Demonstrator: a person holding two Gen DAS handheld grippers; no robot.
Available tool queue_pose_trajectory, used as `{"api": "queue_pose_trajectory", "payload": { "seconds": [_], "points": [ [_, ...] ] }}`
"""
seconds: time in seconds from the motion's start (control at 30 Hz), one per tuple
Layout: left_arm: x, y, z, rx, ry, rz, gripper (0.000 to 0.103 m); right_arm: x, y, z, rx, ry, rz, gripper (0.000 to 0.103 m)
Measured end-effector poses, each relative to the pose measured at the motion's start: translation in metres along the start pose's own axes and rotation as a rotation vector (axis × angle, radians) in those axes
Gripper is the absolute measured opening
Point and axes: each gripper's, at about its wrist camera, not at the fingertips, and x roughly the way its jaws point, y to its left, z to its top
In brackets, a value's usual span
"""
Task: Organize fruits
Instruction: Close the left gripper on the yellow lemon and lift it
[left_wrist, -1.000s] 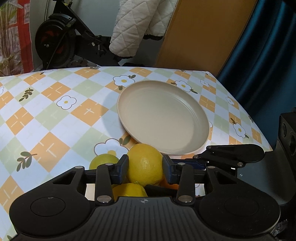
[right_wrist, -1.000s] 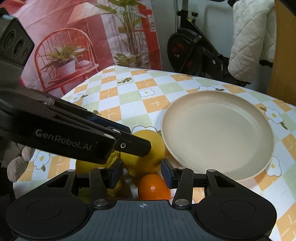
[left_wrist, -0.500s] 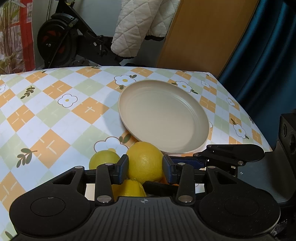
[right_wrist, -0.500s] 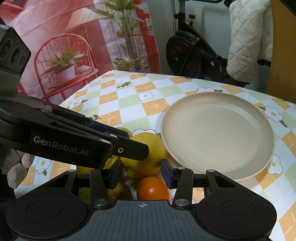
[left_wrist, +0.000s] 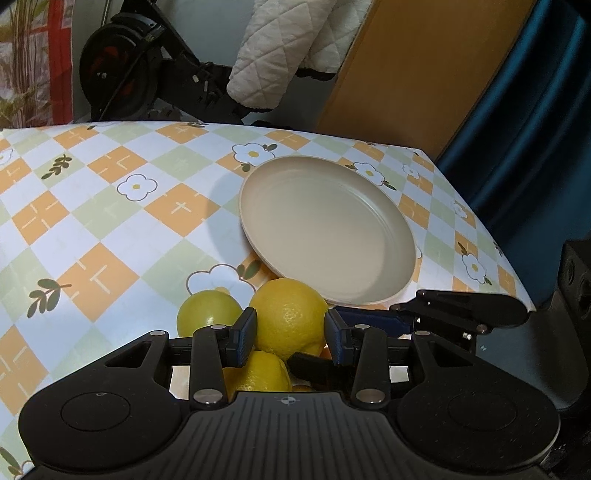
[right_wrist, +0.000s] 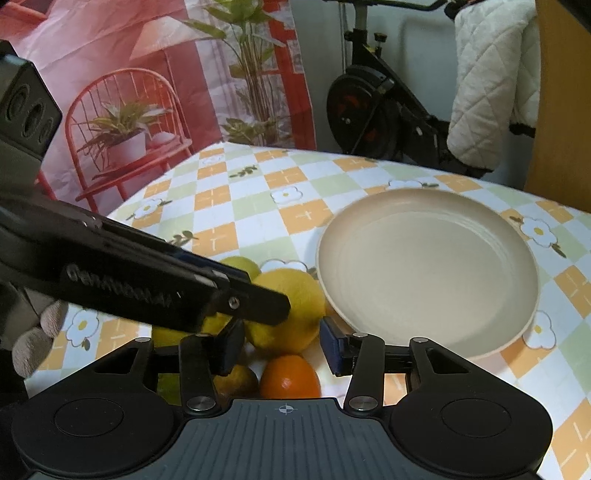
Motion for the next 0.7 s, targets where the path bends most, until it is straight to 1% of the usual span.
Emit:
{"api": "queue_pose_trajectory", "payload": {
  "seconds": [0.2,0.3,0.43,0.5,0.53,0.7],
  "points": [
    [0.002,0.002,0.001,-0.014,0.006,-0.011,0.044,0.004,-0.01,-0.004,0.061,-0.005,0.028,0.045],
    [0.002,-0.001,0.0,0.0,0.005,-0.005,0.044,0.006,-0.012,-0.004,0.085,-0.017,0.047,0.045],
    [0.001,-0.004,-0.001,0.016,0.004,0.003,0.043,0.003,-0.01,-0.005,0.075,-0.024,0.04,0.044],
    [-0.001,-0.006,-0.002,0.026,0.003,0.009,0.043,0.0,-0.009,-0.005,0.07,-0.042,0.034,0.043],
    [-0.002,-0.006,-0.002,0.026,-0.003,0.008,0.043,-0.003,-0.008,-0.005,0.066,-0.054,0.031,0.042],
    [-0.004,-0.007,-0.002,0.02,-0.007,0.01,0.043,-0.007,-0.003,-0.002,0.037,-0.059,0.016,0.039]
  ]
}}
